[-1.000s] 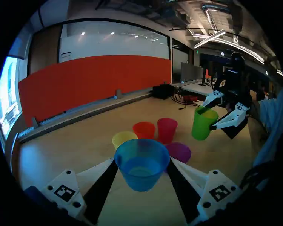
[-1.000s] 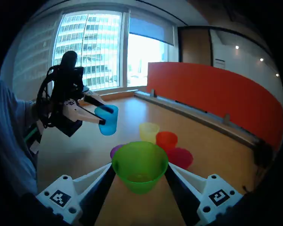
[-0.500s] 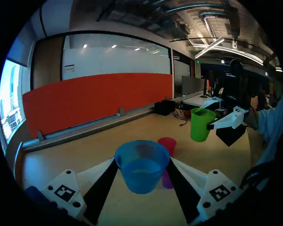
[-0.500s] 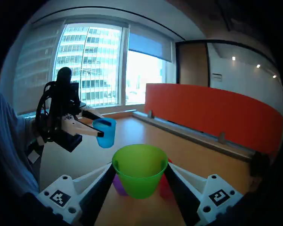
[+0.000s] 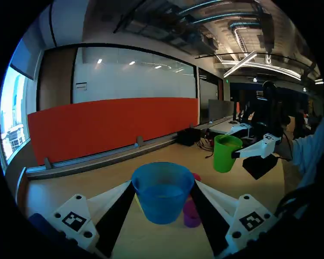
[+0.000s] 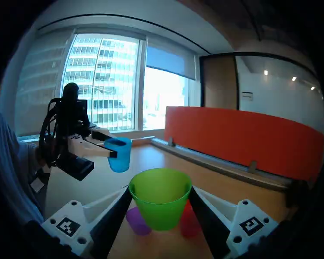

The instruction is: Pour water

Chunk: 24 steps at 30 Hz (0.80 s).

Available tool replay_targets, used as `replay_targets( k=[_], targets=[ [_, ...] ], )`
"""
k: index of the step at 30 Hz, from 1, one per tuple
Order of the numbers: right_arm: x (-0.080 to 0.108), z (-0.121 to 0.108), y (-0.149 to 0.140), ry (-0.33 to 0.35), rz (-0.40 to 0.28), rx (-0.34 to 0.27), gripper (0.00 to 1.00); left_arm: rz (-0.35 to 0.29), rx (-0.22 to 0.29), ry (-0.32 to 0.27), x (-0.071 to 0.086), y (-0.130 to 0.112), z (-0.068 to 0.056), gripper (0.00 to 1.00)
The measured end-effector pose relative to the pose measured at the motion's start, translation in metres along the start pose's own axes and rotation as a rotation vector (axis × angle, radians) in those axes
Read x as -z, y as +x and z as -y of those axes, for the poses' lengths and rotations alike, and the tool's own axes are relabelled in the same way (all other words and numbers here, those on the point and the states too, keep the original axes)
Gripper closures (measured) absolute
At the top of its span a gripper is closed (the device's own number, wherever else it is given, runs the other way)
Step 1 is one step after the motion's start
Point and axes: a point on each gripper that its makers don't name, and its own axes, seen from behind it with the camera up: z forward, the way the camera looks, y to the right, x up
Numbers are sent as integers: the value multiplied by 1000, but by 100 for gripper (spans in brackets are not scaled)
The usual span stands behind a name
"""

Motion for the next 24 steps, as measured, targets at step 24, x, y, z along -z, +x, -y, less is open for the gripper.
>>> replay_targets(
  k=[24],
  targets=[
    [-14, 11, 23, 38, -45, 3, 8, -111, -119, 6, 15, 50, -17, 13]
  ],
)
